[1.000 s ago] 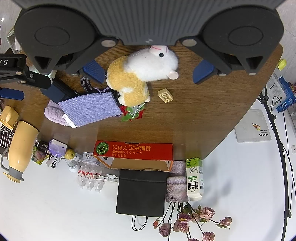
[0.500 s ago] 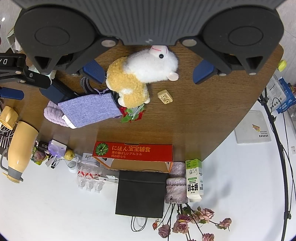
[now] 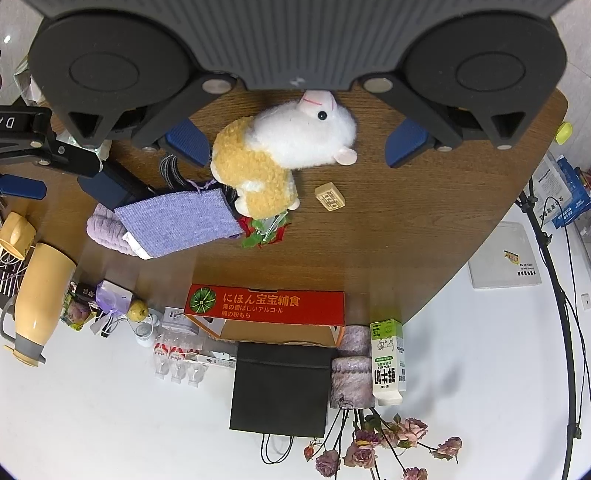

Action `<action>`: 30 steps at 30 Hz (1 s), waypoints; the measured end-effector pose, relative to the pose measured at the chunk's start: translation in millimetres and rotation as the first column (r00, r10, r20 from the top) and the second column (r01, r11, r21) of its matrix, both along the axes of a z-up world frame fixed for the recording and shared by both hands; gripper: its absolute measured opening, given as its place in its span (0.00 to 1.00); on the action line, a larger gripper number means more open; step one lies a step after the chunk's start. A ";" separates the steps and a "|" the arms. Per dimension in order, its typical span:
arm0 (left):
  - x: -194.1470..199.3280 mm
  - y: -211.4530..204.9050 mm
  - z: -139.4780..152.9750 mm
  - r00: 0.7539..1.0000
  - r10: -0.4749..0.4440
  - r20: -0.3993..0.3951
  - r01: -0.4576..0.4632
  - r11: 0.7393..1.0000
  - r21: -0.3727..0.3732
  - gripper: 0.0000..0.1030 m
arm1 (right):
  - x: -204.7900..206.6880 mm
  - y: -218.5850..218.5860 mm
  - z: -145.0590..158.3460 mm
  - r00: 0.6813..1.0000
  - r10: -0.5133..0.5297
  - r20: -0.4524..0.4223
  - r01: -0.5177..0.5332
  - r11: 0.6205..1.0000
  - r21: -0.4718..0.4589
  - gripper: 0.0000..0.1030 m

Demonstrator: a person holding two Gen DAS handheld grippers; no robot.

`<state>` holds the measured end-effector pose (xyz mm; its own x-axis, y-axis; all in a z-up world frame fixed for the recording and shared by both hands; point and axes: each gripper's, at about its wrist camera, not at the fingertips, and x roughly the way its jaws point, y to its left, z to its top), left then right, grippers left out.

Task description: Organize objects

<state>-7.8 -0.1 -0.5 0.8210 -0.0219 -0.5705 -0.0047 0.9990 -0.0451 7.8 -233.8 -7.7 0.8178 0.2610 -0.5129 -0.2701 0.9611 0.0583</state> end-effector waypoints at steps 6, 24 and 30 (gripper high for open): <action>0.6 0.4 -5.0 1.000 0.000 -0.011 0.000 1.000 -0.003 1.00 | -1.0 -2.2 -7.8 1.000 -0.007 0.000 0.007 1.000 -0.014 1.00; 14.2 -1.7 -25.1 0.998 -0.016 -0.060 0.015 1.000 -0.014 1.00 | 12.1 -14.6 -42.8 0.998 -0.027 -0.051 0.024 0.999 -0.047 0.96; 18.7 -1.8 -27.8 0.997 -0.015 -0.071 0.014 1.000 -0.014 1.00 | 18.7 -15.2 -52.9 0.997 -0.012 -0.079 0.010 0.999 -0.037 0.71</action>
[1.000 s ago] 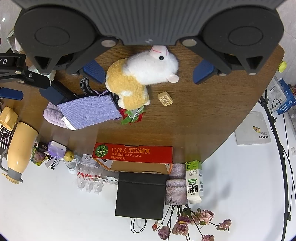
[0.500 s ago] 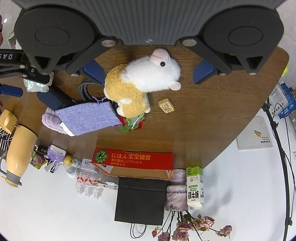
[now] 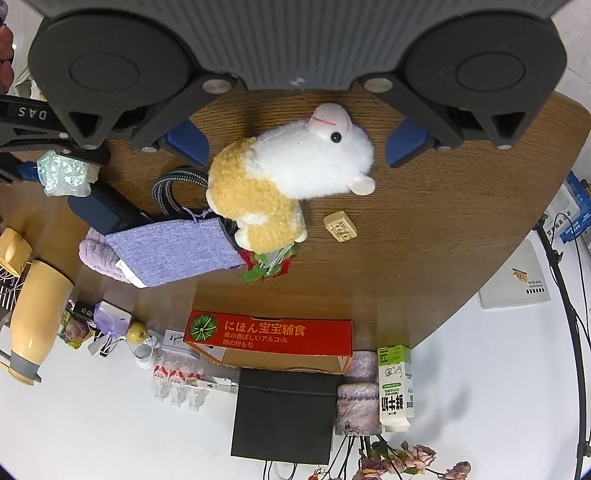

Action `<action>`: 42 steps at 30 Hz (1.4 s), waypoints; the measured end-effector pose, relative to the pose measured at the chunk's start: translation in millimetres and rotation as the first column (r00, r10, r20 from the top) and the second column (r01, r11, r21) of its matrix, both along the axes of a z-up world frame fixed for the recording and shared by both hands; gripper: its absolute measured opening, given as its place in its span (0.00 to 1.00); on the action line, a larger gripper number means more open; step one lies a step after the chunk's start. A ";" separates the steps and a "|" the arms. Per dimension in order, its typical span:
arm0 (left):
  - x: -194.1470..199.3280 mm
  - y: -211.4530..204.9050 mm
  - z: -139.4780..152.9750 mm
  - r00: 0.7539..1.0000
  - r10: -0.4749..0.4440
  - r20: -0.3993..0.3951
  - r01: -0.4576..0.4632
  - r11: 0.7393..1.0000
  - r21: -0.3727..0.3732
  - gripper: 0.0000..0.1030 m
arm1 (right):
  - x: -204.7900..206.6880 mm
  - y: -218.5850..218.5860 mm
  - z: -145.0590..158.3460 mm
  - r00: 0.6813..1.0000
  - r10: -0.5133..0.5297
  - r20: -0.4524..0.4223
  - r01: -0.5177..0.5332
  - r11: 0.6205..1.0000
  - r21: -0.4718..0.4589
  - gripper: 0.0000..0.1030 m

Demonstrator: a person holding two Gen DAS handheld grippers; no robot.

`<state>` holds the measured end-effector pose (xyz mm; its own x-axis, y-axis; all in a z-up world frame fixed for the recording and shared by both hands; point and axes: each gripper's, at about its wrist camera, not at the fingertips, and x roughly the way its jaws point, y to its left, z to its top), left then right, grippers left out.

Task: Organize objects
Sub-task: 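Grasp the plush sheep with the left gripper while the right gripper grasps the iridescent bag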

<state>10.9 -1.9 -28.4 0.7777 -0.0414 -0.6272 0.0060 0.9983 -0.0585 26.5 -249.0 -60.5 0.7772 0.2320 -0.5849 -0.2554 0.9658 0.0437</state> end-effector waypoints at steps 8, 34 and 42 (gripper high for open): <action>2.4 -0.4 0.0 1.000 0.000 0.002 0.000 1.000 0.006 1.00 | -1.5 -4.2 -2.6 0.999 0.028 0.015 -0.029 0.999 0.039 0.42; 57.7 -26.9 -4.3 0.999 -0.033 -0.035 0.036 0.998 0.060 1.00 | 13.1 -3.7 18.7 0.989 0.059 0.139 -0.066 0.997 0.046 0.41; 69.3 -27.9 -20.0 0.995 -0.048 -0.083 0.055 0.995 0.086 1.00 | 23.4 -0.3 13.4 0.990 0.076 0.123 -0.082 0.995 0.049 0.41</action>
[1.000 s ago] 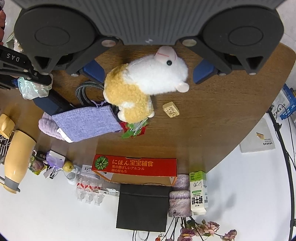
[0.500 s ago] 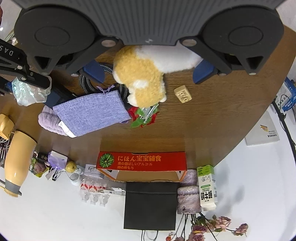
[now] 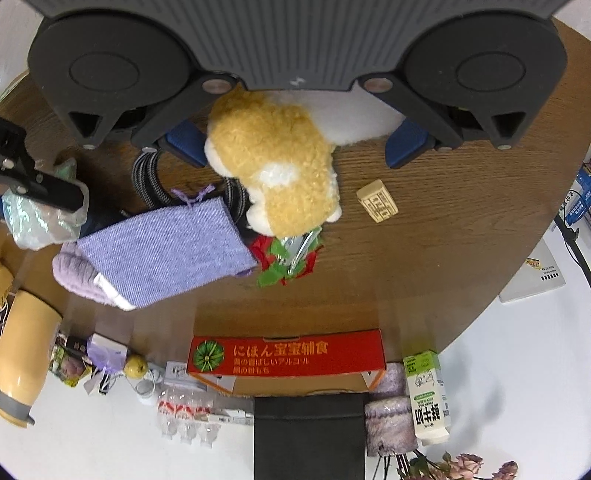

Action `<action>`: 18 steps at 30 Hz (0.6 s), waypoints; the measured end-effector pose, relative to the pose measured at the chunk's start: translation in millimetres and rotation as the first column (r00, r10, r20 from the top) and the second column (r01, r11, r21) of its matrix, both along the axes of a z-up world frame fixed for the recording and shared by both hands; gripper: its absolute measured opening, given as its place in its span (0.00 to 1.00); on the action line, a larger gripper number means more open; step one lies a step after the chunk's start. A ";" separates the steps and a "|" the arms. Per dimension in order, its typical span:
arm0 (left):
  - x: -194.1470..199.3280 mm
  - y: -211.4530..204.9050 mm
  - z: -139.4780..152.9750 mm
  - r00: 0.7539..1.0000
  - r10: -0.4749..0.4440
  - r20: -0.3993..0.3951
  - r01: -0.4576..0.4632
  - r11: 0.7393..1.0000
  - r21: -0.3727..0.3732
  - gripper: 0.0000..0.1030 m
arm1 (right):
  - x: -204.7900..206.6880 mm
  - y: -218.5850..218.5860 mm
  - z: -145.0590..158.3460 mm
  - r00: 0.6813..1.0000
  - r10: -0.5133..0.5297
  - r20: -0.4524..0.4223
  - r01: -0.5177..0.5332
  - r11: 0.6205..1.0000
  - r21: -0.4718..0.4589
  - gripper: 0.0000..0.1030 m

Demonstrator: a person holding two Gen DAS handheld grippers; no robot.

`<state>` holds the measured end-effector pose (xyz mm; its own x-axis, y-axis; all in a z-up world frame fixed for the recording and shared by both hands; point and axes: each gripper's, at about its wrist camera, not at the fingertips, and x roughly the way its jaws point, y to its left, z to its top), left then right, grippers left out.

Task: Organize objects
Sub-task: 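Grasp the plush sheep with the left gripper while the right gripper grasps the iridescent bag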

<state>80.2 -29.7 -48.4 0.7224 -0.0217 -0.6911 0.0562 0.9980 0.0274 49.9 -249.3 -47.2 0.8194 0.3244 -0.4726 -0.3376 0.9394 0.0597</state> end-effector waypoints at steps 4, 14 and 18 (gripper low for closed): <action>1.5 0.9 -4.8 1.000 -0.018 -0.008 0.018 1.000 0.004 1.00 | 4.9 1.9 -2.4 1.000 0.005 -0.008 -0.005 1.000 -0.005 0.41; 4.8 5.6 -5.9 0.997 -0.065 -0.037 0.064 0.998 -0.020 0.91 | 11.8 8.6 -1.9 1.000 0.011 -0.010 -0.011 1.000 -0.022 0.41; 3.3 9.1 -3.2 0.996 -0.078 -0.031 0.077 0.995 -0.058 0.70 | 12.8 11.6 -0.8 1.000 0.012 -0.008 -0.012 1.000 -0.027 0.41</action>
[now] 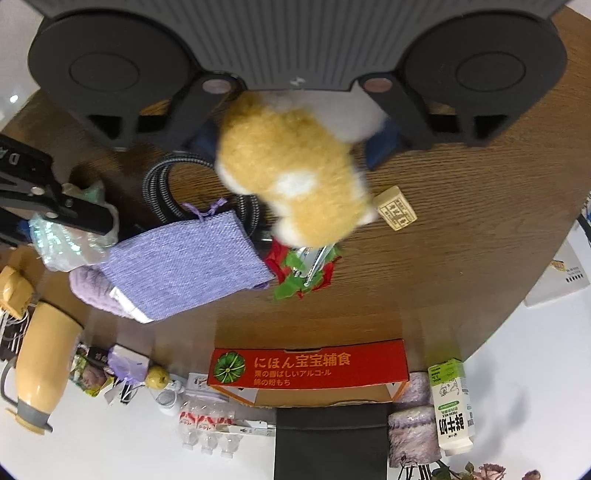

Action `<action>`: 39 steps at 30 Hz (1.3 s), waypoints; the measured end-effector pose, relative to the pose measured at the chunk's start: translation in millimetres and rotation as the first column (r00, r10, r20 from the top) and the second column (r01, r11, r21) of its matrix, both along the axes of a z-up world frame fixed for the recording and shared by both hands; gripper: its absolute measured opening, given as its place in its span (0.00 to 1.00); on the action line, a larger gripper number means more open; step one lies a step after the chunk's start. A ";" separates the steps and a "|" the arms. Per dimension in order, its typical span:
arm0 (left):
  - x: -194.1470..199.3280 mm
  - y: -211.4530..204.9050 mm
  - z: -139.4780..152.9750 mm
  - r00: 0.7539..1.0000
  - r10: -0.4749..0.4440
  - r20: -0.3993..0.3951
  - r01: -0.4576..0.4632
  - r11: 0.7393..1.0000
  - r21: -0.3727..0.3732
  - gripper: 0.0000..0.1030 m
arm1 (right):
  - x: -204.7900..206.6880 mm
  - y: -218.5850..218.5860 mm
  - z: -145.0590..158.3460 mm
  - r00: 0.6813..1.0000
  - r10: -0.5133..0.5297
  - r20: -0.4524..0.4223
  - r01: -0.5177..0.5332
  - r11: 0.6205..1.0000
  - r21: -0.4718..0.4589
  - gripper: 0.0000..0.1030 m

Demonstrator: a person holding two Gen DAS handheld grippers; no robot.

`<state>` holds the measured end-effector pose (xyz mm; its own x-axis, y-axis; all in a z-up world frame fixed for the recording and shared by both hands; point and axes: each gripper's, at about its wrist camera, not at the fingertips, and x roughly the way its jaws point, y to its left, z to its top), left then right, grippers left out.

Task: Organize objects
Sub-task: 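Grasp the plush sheep with the left gripper while the right gripper grasps the iridescent bag, then carry the sheep and the bag with both grippers over the red box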

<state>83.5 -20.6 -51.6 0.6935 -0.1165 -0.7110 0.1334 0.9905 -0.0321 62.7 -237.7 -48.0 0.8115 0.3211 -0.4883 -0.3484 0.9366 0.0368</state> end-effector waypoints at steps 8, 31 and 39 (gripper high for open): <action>-6.1 3.0 7.7 0.999 -0.028 0.029 0.028 1.000 0.007 0.65 | -1.5 7.7 8.0 1.000 0.001 0.014 -0.001 1.000 -0.014 0.41; 16.5 24.4 62.2 0.989 -0.014 0.144 0.015 1.000 -0.005 0.65 | 23.8 39.3 49.1 0.997 0.017 0.080 -0.014 0.999 -0.035 0.41; 42.1 25.6 81.4 0.985 -0.007 0.172 0.010 1.000 -0.016 0.65 | 51.2 50.7 65.2 0.996 0.016 0.092 -0.013 0.999 -0.037 0.41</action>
